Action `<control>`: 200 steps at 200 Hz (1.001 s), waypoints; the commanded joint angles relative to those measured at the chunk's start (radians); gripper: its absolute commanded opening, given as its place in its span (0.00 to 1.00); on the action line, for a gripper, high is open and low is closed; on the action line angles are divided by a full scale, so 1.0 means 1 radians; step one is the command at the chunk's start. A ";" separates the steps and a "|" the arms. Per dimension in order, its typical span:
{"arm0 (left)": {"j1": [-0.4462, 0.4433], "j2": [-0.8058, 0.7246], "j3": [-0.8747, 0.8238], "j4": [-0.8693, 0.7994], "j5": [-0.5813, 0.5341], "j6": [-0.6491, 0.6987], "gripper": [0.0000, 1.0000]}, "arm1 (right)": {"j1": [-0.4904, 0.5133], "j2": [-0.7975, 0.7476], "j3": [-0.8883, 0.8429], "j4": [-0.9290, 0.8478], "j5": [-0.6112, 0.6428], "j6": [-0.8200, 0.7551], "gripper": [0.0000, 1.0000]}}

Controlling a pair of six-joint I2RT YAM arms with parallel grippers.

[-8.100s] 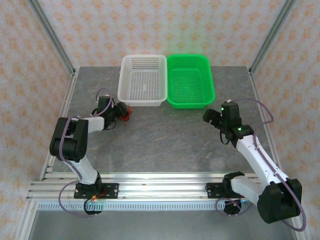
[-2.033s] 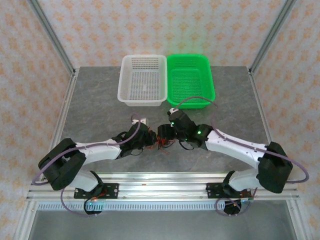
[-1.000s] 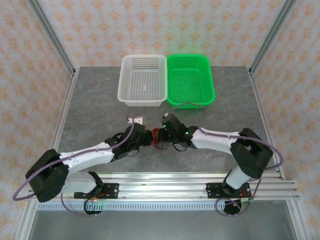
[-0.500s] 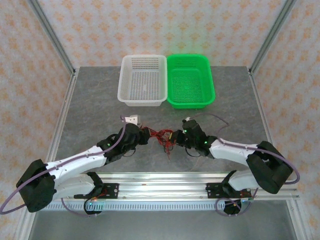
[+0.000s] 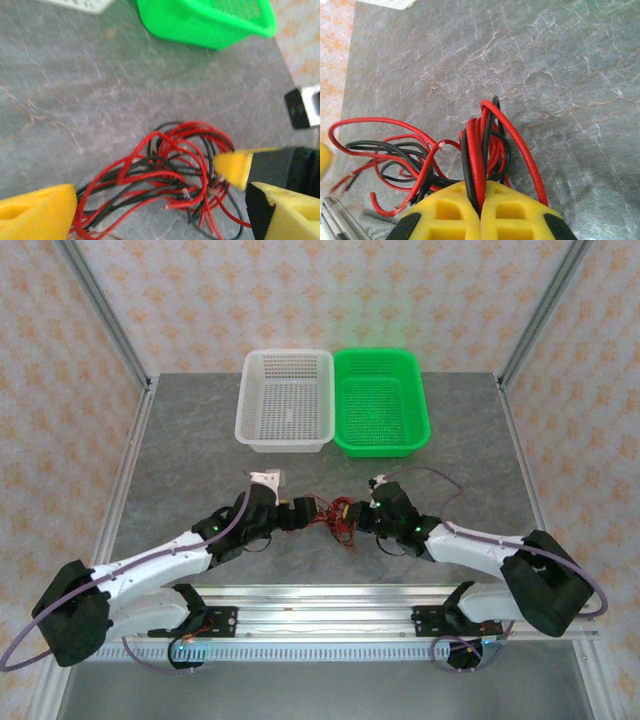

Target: Untangle the cables

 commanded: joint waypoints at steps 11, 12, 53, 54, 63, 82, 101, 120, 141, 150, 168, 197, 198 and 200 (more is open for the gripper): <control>-0.050 0.039 0.005 0.001 0.116 -0.009 0.98 | -0.016 -0.001 0.024 0.011 0.021 -0.022 0.00; -0.052 0.040 0.004 0.001 0.115 -0.011 0.98 | -0.016 -0.001 0.024 0.011 0.021 -0.020 0.00; -0.062 -0.001 -0.091 0.101 0.099 -0.158 0.99 | -0.016 0.030 -0.006 0.100 0.008 0.107 0.00; -0.061 0.000 -0.094 0.108 0.100 -0.161 0.99 | -0.016 0.030 -0.006 0.102 0.008 0.109 0.00; -0.062 0.016 -0.113 0.162 0.100 -0.189 0.99 | -0.016 0.032 -0.010 0.114 0.007 0.120 0.00; -0.060 0.109 -0.108 0.253 0.104 -0.227 0.99 | -0.016 0.024 -0.008 0.114 0.006 0.130 0.00; -0.059 0.224 -0.088 0.371 0.125 -0.277 0.99 | -0.016 0.004 -0.011 0.109 0.010 0.133 0.00; -0.057 0.316 -0.065 0.478 0.120 -0.329 0.99 | -0.016 -0.018 -0.024 0.111 0.014 0.138 0.00; -0.047 0.386 -0.025 0.500 0.096 -0.342 0.99 | -0.012 -0.034 -0.048 0.130 0.011 0.148 0.00; -0.039 0.407 -0.016 0.507 0.083 -0.346 0.99 | -0.010 -0.041 -0.059 0.141 0.010 0.153 0.00; -0.014 0.450 -0.011 0.555 0.073 -0.365 0.99 | -0.002 -0.048 -0.080 0.158 0.010 0.162 0.00; 0.027 0.562 0.016 0.645 0.101 -0.385 0.99 | 0.013 -0.051 -0.109 0.189 0.012 0.189 0.00; 0.028 0.566 0.018 0.647 0.102 -0.385 0.99 | 0.013 -0.051 -0.110 0.190 0.012 0.190 0.00; 0.029 0.576 0.022 0.652 0.105 -0.386 0.99 | 0.014 -0.051 -0.111 0.192 0.014 0.191 0.00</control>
